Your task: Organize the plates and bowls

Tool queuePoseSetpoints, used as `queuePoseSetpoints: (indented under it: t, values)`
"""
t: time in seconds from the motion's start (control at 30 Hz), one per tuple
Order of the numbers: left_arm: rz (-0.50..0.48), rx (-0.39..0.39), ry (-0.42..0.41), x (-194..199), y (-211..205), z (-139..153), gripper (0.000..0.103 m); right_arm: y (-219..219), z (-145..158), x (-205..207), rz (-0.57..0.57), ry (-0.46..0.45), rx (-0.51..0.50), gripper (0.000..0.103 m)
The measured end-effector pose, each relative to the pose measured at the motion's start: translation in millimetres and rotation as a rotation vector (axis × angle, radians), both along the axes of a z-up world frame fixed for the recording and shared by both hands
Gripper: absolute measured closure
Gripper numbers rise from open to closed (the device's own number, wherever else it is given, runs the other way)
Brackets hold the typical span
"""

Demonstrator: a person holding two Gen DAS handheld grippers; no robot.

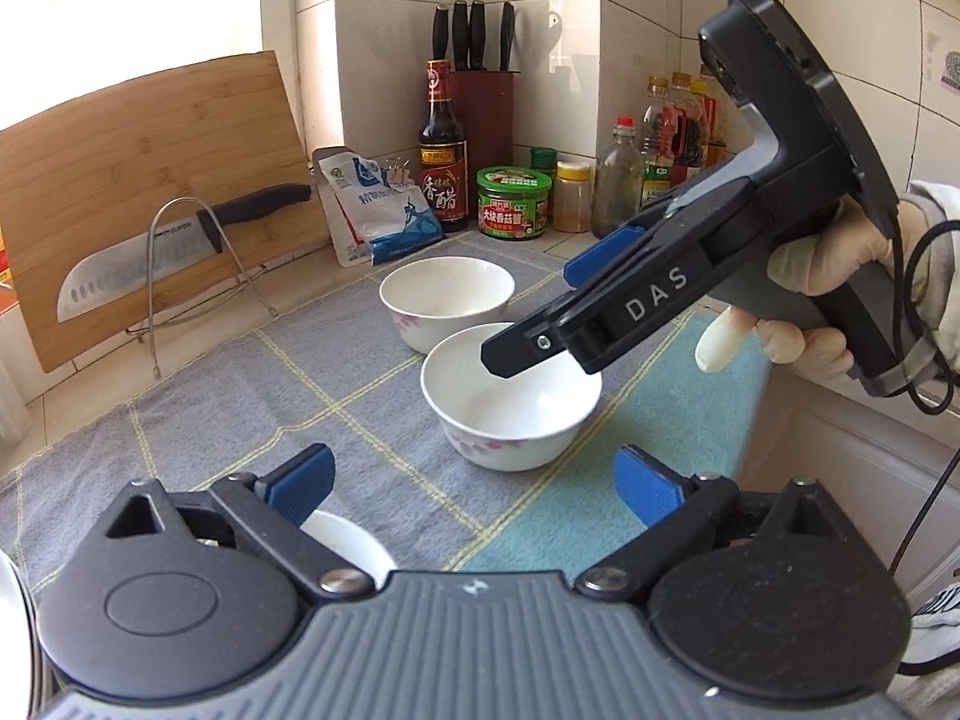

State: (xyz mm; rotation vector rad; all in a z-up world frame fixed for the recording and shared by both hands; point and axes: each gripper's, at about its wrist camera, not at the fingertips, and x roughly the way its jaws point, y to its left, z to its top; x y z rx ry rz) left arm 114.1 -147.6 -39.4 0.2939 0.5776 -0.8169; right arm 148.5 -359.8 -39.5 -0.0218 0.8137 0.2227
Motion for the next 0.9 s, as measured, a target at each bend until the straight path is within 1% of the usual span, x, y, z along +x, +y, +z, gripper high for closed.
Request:
queuePoseSetpoints:
  t: [0.23, 0.37, 0.47, 0.57, 0.67, 0.9]
  values:
    - [0.068, 0.04, 0.028, 1.2, -48.4, -23.9, 0.004, -30.5, -15.3, 10.9, 0.074, 0.033, 0.045, 0.0]
    - [0.133, 0.069, 0.024, 4.5, -65.1, -34.7, 0.004, -38.9, -23.2, 20.1, 0.133, 0.047, 0.069, 0.0]
    - [0.175, 0.089, 0.037, 9.8, -74.4, -43.2, 0.004, -41.6, -28.9, 27.1, 0.165, 0.058, 0.084, 0.0]
    - [0.194, 0.097, 0.051, 12.1, -78.7, -49.0, 0.004, -42.4, -35.1, 32.7, 0.203, 0.075, 0.094, 0.0]
    - [0.203, 0.11, 0.042, 13.6, -85.1, -52.9, 0.004, -43.5, -39.5, 39.2, 0.232, 0.089, 0.106, 0.003]
    - [0.213, 0.125, 0.002, 17.1, -94.8, -54.7, 0.005, -45.4, -46.1, 50.2, 0.277, 0.122, 0.13, 0.018]
